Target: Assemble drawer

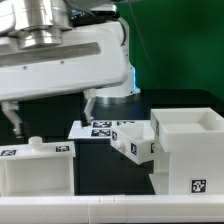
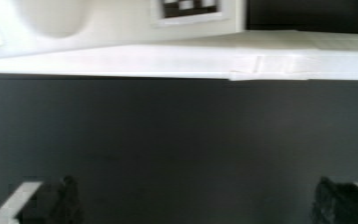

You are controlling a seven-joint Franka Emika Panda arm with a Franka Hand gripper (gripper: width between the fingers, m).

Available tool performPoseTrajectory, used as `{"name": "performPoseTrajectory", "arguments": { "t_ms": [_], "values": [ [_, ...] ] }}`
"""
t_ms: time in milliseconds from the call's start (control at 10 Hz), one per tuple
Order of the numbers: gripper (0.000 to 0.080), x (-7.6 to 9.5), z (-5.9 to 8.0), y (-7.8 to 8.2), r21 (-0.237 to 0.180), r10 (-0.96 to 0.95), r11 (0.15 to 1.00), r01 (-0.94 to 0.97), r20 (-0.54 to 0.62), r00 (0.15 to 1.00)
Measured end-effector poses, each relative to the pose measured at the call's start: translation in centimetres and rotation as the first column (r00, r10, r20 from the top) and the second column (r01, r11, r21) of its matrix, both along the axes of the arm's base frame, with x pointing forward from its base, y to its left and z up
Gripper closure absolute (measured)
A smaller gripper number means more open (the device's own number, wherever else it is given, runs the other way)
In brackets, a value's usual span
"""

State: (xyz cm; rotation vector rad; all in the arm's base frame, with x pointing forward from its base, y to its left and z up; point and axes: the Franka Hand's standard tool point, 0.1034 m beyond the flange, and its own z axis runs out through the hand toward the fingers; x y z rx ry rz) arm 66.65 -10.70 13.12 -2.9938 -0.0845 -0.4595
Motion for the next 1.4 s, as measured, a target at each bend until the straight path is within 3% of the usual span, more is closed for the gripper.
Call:
{"name": "performPoseTrajectory", "arguments": {
  "t_ms": [200, 800, 900, 1200, 1400],
  "values": [
    [0.015, 1.6, 0.1, 0.9, 0.008, -0.015, 1.0, 0.016, -0.026, 1.0],
    [0.015, 2.7, -1.0, 0.2, -0.004, -0.079, 0.997, 0.079, 0.004, 0.997],
    [0.015, 2.2, -1.6, 0.4, 0.032, -0.127, 0.991, 0.127, -0.011, 0.992],
    [0.015, 2.0, -1.7, 0.7, 0.037, -0.119, 0.992, 0.121, -0.031, 0.992],
    [0.015, 0.2, -2.4, 2.5, 0.07, -0.115, 0.988, 0.136, -0.252, 0.961]
  ]
}}
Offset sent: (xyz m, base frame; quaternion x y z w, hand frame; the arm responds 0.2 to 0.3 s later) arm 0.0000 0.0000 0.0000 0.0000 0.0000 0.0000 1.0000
